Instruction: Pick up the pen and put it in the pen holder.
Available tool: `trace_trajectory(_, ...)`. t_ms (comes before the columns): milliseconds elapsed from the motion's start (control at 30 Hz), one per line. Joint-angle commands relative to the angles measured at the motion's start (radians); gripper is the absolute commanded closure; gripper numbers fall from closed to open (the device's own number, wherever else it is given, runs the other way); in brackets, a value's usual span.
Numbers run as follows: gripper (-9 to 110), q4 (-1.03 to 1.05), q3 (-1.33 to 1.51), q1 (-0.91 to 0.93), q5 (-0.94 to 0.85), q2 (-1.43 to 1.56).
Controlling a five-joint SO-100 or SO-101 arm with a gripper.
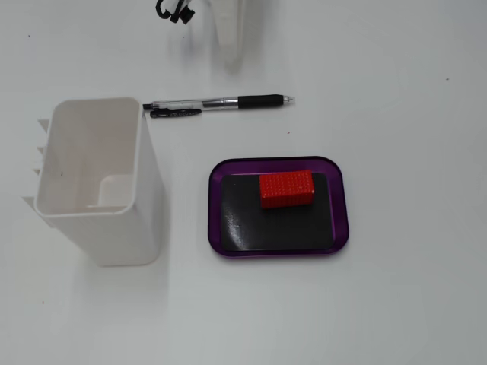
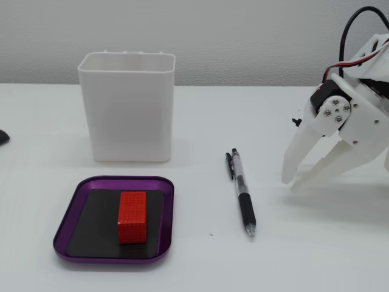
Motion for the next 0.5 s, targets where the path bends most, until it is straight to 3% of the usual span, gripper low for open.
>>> trace_trajectory(0,101,-0.003,-0.002,-0.005,0.0,0.098)
trace_trajectory(333,101,-0.012,-0.169,0.005,-0.014,0.083)
trace_trajectory(467,101,-0.061,-0.244,0.005,-0.229,-0.057)
